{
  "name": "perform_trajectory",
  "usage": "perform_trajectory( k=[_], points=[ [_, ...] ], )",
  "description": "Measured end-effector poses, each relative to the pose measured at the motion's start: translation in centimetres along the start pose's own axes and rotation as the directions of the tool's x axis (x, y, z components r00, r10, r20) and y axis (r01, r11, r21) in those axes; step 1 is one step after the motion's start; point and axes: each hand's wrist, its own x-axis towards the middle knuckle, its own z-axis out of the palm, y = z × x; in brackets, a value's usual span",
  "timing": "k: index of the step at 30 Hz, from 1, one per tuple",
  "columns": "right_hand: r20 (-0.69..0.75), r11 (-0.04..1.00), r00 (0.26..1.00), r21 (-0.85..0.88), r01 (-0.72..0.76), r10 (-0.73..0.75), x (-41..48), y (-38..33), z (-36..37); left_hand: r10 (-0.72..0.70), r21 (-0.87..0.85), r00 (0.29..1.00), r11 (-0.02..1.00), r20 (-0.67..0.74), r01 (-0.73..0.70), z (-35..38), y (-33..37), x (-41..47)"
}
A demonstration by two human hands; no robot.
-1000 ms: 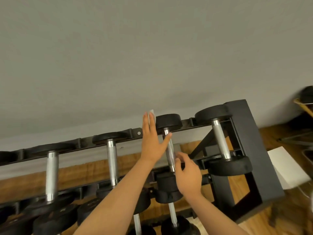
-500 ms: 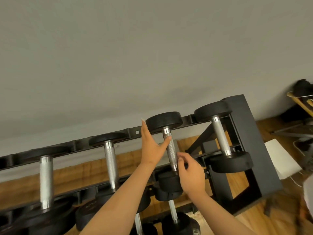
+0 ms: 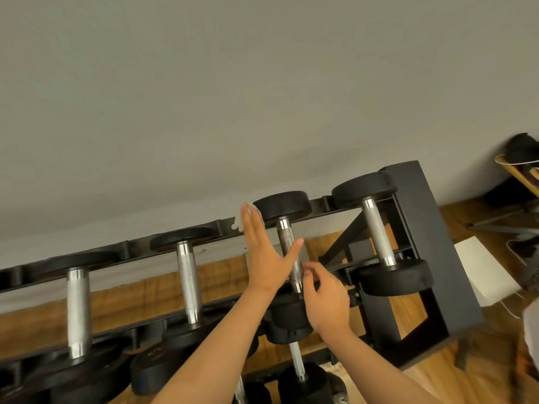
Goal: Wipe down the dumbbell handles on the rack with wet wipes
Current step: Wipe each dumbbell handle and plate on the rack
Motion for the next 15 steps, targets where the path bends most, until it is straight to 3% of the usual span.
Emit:
perform_trajectory(
  k=[4, 7, 11, 15],
  points=[
    [-0.016, 1.0, 1.0, -0.009, 0.025, -0.025, 0.1, 0.2, 0.3, 0.243, 0.296, 0.962, 0.916, 0.128, -0.271, -0.6, 0.9, 1.1],
    [-0.032, 0.999, 0.999, -0.009, 0.035, -0.036, 0.1, 0.3, 0.5, 0.292, 0.369, 0.934, 0.861, 0.207, -0.351, -0.8, 2.1, 2.0],
    [-0.037, 0.999, 0.998, -0.013, 0.042, -0.043, 0.0, 0.4, 0.4, 0.14, 0.018, 0.982, 0.99, 0.127, -0.143, -1.7, 4.0, 1.1],
    [-0.043, 0.998, 0.998, -0.022, 0.051, -0.052, -0.1, 0.2, 0.5, -0.029, -0.263, 0.998, 0.964, 0.058, 0.044, -2.3, 4.2, -2.2]
  ],
)
